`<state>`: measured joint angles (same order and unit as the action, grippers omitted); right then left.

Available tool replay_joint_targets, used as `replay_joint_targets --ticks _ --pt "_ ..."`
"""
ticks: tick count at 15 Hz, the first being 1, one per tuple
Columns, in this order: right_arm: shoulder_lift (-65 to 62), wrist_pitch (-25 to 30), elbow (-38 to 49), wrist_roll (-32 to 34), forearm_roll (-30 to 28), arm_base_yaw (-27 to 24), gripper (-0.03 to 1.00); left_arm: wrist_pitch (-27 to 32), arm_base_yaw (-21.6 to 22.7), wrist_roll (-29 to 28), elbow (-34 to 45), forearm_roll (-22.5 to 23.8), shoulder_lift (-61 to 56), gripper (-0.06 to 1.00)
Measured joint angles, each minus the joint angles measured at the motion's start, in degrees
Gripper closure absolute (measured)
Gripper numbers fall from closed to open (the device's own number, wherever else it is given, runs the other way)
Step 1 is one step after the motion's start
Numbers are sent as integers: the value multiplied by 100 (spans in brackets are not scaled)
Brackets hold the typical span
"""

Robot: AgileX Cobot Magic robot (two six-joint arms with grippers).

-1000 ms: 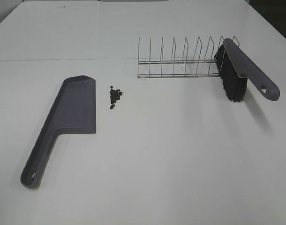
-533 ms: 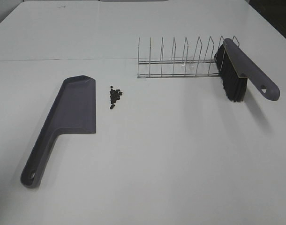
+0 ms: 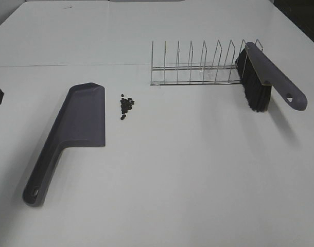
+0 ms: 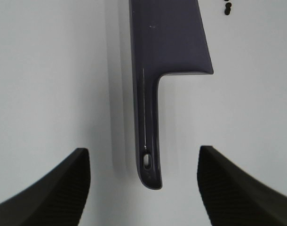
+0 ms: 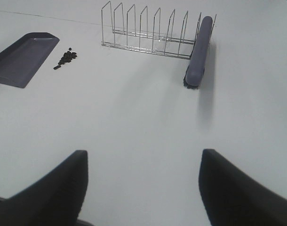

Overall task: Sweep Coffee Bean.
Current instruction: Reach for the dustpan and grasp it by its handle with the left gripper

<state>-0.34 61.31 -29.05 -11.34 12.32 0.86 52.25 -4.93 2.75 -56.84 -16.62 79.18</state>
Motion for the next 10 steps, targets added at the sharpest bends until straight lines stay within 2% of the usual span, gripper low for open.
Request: replay_joint_targets --ticks 2,4,5,7,10 --pt "0 0 0 0 0 0 41 183 -29 -6 -344 6 665 35" --pt "0 0 0 0 0 0 41 252 -430 -218 -584 109 1455 35" --pt "0 0 0 0 0 0 41 258 -493 -275 -602 166 1576 35" --pt "0 0 0 0 0 0 41 264 -791 -733 -613 561 2057 35" --pt "0 0 0 0 0 0 41 235 -985 -911 -613 762 2452 35"
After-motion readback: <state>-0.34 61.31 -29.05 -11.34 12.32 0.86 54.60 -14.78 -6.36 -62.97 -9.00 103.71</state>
